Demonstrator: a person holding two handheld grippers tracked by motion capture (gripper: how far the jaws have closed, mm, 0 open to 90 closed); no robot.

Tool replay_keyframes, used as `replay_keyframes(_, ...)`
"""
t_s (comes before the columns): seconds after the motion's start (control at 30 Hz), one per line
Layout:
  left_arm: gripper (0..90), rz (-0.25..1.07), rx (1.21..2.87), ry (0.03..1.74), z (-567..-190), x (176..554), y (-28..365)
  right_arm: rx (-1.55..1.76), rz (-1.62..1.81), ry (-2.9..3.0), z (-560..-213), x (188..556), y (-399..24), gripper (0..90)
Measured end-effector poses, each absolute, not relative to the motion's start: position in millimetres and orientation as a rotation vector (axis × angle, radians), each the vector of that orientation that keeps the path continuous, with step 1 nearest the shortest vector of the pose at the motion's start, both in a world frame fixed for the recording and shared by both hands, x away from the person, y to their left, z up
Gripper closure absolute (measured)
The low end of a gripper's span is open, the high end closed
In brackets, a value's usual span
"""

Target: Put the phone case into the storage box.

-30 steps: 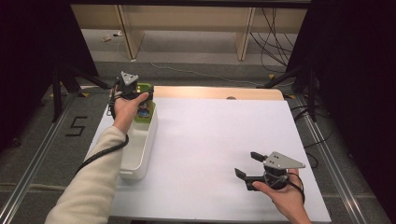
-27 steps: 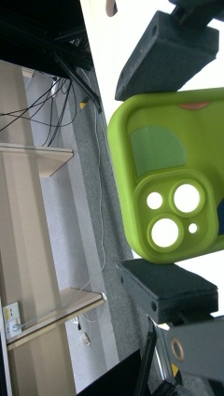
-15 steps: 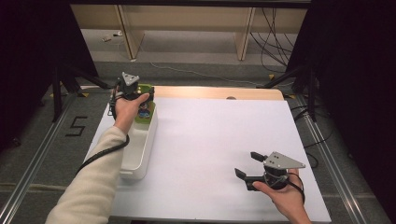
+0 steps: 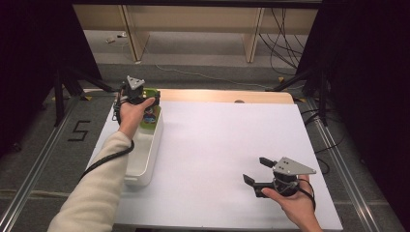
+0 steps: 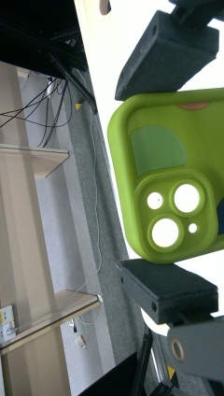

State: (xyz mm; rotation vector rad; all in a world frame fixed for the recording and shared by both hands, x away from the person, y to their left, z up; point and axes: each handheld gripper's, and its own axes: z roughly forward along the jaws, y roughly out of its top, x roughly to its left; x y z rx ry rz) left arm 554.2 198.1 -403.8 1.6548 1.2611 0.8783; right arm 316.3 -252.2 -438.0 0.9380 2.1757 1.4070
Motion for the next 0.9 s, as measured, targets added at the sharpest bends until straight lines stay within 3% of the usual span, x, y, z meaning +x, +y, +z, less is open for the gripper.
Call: replay_keyframes(0.9,15.3,0.866,1.653,1.285,-412.0,553.1,198.9,0.941,1.404,2.181,-437.9,315.9,-251.8,16.2)
